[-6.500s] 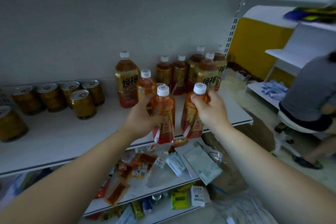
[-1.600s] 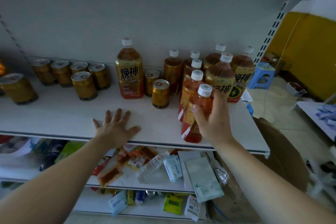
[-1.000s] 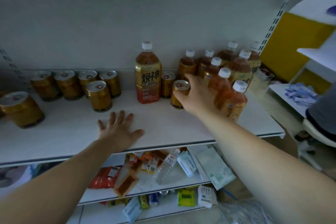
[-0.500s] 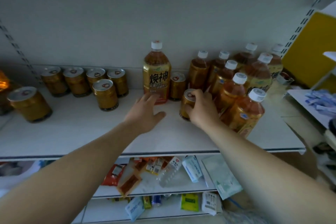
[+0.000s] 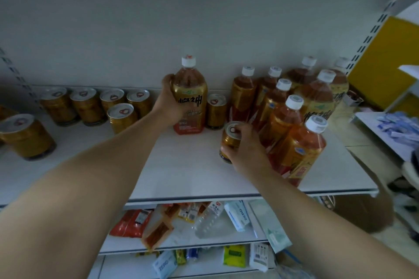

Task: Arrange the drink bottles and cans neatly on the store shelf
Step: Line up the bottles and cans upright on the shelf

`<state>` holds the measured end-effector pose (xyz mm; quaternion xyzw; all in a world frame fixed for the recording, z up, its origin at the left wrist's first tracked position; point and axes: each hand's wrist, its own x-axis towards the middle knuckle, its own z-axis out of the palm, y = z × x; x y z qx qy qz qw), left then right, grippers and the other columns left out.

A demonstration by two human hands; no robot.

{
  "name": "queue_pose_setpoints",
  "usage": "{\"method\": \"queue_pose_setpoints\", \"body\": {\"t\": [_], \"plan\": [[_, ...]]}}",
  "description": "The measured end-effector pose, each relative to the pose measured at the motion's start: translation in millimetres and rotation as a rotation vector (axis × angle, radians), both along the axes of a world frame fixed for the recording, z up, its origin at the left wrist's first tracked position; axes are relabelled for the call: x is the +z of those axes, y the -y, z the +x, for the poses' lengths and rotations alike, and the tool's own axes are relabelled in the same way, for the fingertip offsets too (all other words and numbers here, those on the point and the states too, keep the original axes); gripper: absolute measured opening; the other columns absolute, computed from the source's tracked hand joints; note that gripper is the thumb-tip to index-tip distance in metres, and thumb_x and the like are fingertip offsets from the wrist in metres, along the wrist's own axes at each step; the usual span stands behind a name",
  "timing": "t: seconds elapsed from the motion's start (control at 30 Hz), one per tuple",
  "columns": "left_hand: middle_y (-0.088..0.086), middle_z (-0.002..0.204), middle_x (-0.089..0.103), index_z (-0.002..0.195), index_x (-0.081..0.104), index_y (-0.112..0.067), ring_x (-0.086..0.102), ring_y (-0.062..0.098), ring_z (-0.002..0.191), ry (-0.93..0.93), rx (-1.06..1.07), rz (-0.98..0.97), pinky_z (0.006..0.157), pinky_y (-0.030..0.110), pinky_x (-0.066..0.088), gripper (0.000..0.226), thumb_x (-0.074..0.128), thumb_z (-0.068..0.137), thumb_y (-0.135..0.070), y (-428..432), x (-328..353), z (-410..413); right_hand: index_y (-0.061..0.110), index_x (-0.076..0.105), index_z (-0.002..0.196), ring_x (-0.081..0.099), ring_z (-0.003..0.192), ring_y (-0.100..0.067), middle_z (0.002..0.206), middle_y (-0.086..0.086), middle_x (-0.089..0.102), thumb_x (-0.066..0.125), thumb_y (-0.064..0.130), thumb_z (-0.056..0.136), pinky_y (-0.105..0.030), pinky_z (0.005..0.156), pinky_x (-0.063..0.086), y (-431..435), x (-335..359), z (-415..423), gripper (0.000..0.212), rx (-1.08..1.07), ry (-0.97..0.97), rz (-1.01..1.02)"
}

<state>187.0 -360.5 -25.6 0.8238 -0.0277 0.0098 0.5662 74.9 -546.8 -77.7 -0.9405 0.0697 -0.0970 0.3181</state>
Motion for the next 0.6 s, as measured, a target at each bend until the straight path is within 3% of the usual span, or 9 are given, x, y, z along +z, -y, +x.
{"method": "queue_pose_setpoints", "body": {"t": [0.13,0.43,0.53,0.6], "plan": [[-0.004,0.118,0.053,0.144,0.020,-0.025,0.056,0.017,0.109,0.036,-0.040,-0.007,0.084,0.034,0.051,0.096,0.080,0.071,-0.009,-9.7,-0.7,-25.2,0.017,0.041,0.131,0.049,0.119,-0.028,0.132,-0.010,0.045,0.073,0.026,0.084,-0.030,0.094,0.039,3.1,-0.9,-4.0,0.057,0.029,0.004,0.043],[-0.005,0.121,0.054,0.147,0.019,-0.026,0.053,0.015,0.111,0.052,0.043,-0.015,0.085,0.032,0.047,0.098,0.080,0.072,-0.009,-50.3,-5.4,-91.7,0.016,0.047,0.127,0.052,0.116,-0.028,0.125,-0.010,0.049,0.079,0.025,0.077,-0.028,0.092,0.040,-8.8,0.5,-10.4,0.060,0.062,0.062,0.066],[-0.006,0.119,0.054,0.144,0.023,-0.028,0.054,0.015,0.109,0.056,0.106,-0.003,0.088,0.037,0.049,0.094,0.080,0.072,-0.009,-68.8,-4.9,-112.8,0.014,0.046,0.132,0.052,0.116,-0.025,0.127,-0.008,0.049,0.078,0.026,0.079,-0.018,0.083,0.032,-24.6,3.8,-13.5,0.062,0.122,0.021,0.066],[-0.004,0.120,0.057,0.142,0.026,-0.030,0.057,0.018,0.111,0.059,0.149,0.006,0.091,0.042,0.050,0.092,0.080,0.071,-0.010,-83.0,-6.4,-122.8,0.016,0.044,0.133,0.052,0.118,-0.027,0.131,-0.009,0.047,0.076,0.027,0.080,-0.021,0.085,0.034,-38.7,4.1,-13.4,0.063,0.182,-0.004,0.115]]}}
